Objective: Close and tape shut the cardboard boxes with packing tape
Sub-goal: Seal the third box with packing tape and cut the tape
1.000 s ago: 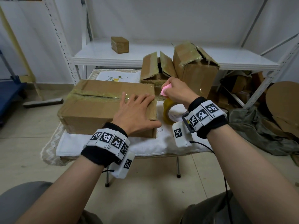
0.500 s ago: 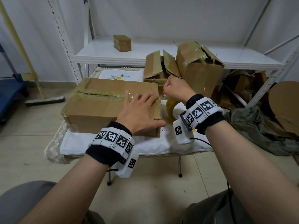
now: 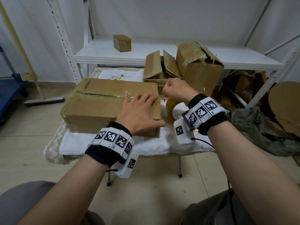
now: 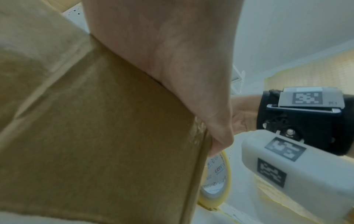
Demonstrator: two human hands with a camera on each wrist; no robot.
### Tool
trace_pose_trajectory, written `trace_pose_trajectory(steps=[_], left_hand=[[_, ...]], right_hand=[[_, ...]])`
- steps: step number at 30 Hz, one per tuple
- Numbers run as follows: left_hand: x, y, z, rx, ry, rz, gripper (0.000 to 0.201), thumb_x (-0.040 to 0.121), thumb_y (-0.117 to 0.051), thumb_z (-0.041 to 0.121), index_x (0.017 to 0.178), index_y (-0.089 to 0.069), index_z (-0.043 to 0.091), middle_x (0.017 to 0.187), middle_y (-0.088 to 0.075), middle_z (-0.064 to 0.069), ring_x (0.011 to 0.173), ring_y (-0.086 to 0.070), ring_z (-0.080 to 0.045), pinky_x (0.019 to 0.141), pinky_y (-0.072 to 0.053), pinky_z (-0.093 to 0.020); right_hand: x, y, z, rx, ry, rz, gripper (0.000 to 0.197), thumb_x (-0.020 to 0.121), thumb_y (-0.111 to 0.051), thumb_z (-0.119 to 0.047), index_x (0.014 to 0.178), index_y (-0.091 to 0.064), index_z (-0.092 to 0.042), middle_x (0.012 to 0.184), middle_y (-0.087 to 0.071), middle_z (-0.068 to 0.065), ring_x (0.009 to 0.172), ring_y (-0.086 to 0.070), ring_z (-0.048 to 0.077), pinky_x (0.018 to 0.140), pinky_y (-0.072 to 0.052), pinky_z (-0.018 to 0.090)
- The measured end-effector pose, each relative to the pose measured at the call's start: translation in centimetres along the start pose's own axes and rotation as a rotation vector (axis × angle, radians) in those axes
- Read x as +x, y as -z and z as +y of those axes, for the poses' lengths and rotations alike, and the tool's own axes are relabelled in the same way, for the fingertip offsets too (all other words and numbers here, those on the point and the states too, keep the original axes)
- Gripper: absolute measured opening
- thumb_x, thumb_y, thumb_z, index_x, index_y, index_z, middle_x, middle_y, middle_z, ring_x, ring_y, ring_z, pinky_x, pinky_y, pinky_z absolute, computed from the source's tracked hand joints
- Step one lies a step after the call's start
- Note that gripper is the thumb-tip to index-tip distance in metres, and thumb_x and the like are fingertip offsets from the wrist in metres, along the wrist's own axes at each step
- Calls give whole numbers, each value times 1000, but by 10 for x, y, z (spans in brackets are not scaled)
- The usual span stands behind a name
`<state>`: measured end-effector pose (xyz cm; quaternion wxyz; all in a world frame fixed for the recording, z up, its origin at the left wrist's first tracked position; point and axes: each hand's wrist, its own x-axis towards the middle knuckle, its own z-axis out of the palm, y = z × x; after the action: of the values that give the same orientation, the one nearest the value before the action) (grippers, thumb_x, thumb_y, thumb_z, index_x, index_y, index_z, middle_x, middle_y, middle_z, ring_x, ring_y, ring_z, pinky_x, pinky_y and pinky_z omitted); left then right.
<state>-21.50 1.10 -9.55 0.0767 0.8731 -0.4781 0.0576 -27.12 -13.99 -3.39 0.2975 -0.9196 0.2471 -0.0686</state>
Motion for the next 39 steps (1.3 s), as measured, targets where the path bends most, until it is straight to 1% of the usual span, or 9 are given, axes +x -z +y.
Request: trace_pose_trajectory(steps=[3,7,13,20,24,26,35,37,39], left_hand=[[0,0,0,-3,3,0,98,75,-42,84,155,-19,32,160,-24,9,143,-27,-25,118,0,-64],[1,0,0,-5,5,4,99,73,-40,84,155,-20,33,160,-25,9,142,-28,-25,118,-1,-64],[1,-1,0,-4,6,0,99,73,-41,84,155,-19,32,160,-25,9,142,-27,-25,118,-1,-64],[0,0,0,-16,8,-1,98,75,-44,83,155,-19,32,160,-24,9,143,-26,-25,118,0,-64],[0,-1,1,-9,9,-1,98,76,-43,83,156,-19,32,160,-24,9,143,-26,-26,118,0,-64],[1,0,0,-7,7,-5,98,76,-43,83,155,-19,32,160,-25,8,143,-26,-26,118,-1,-64],[0,0,1,-1,7,-8,98,76,-43,83,155,-18,31,161,-24,8,143,-26,-26,118,-2,-65],[0,0,1,-4,9,-12,98,76,-43,83,155,-18,31,161,-23,8,143,-26,-26,118,-2,-65],[0,0,0,-5,11,-12,98,76,-43,83,155,-19,31,160,-24,8,142,-26,-26,118,-2,-65]], right_hand=[[2,2,4,68,-3,22,16,87,-46,-1,91,-60,-9,100,-74,23,99,-71,30,94,-55,42],[3,3,8,138,7,55,9,88,-52,-3,87,-54,-12,92,-68,16,83,-65,16,74,-47,28],[3,4,13,147,9,54,8,86,-56,-6,84,-51,-12,79,-59,4,64,-56,6,60,-38,22],[3,1,13,90,27,57,6,86,-53,-6,84,-51,-12,76,-66,6,75,-62,14,72,-44,30],[5,-5,13,80,11,115,10,84,-49,-7,91,-55,-13,96,-71,11,102,-64,27,94,-50,44],[5,-7,12,64,4,105,10,83,-50,-8,88,-53,-16,102,-69,11,105,-63,29,98,-49,46],[4,-3,8,-10,48,12,7,84,-48,-6,84,-51,-13,97,-74,17,105,-68,30,95,-53,51],[5,-1,11,38,33,20,7,88,-47,-7,87,-52,-12,96,-75,16,101,-69,24,95,-53,46],[5,2,14,76,18,35,7,90,-48,-8,90,-54,-12,94,-75,14,86,-68,13,87,-51,35]])
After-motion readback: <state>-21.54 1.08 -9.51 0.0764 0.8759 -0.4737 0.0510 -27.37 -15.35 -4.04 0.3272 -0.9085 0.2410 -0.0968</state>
